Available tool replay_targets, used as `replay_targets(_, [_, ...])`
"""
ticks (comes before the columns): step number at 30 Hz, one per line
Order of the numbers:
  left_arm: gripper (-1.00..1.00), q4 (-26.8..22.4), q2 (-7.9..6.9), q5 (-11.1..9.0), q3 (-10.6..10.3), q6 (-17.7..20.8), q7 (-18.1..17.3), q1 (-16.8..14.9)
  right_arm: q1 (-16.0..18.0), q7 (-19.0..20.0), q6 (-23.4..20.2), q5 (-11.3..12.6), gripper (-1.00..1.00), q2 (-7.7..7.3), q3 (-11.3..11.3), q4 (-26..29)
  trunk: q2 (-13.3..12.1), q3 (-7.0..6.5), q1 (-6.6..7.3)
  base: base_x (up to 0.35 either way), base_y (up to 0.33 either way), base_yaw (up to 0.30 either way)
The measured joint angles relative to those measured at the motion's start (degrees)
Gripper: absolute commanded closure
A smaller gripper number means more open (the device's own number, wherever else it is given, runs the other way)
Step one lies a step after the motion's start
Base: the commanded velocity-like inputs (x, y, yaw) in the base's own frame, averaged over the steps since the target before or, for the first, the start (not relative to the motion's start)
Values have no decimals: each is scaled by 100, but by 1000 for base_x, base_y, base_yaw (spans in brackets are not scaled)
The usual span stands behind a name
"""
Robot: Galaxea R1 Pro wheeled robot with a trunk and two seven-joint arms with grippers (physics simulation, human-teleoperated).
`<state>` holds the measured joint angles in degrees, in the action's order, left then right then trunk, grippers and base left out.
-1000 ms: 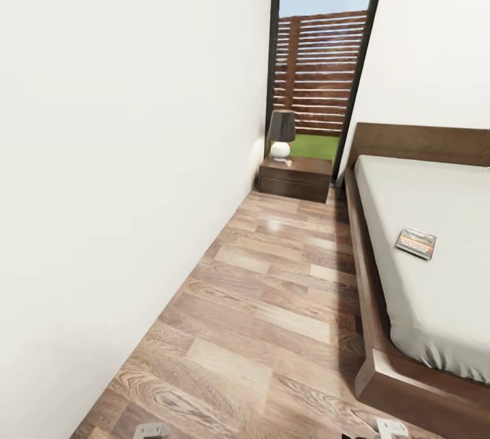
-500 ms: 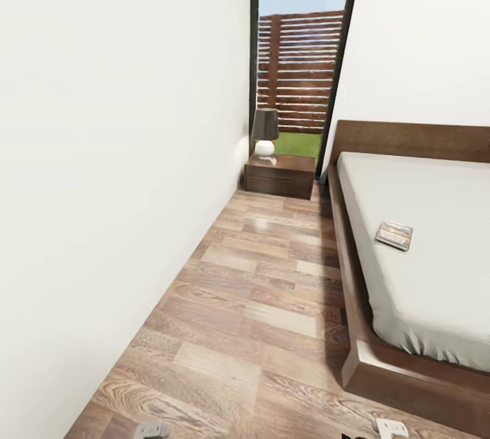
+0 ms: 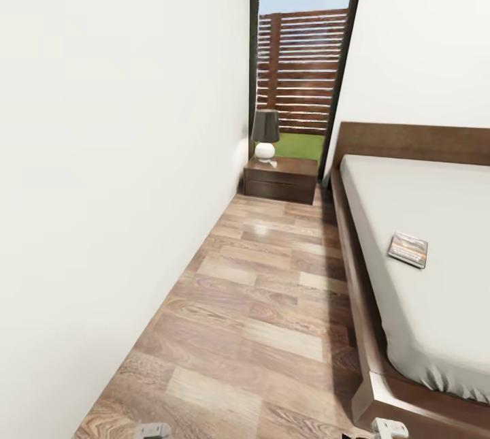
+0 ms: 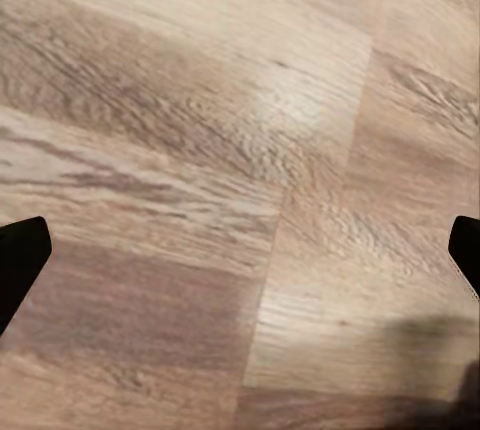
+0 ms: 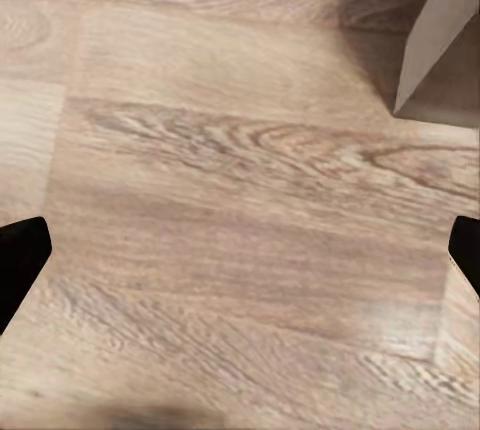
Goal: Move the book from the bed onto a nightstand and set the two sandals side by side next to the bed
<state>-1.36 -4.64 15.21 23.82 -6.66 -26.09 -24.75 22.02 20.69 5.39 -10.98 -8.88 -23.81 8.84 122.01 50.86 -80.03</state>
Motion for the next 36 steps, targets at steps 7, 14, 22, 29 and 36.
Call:
replay_targets(7, [-100,2,0,0,0,5,0,0,0,0,0,4,-100,0,-3,0,0,0,0,330,0,0])
replay_targets(14, [-100,0,0,0,0,1,0,0,0,0,-1,4,-100,0,-2,0,0,0,0,330,0,0])
replay_targets(22, [-100,8,1,0,-1,2,1,-1,-1,1,0,-2,-100,-1,1,2,0,0,-1,298,0,-164])
replay_targets(29, [-100,10,1,0,-1,3,-1,-1,-2,1,0,-2,-100,-1,-1,2,0,0,-3,40,0,-268])
replay_targets(36, [-100,9,0,0,0,3,0,0,0,0,0,-3,-100,0,2,0,0,0,-3,2,0,-81])
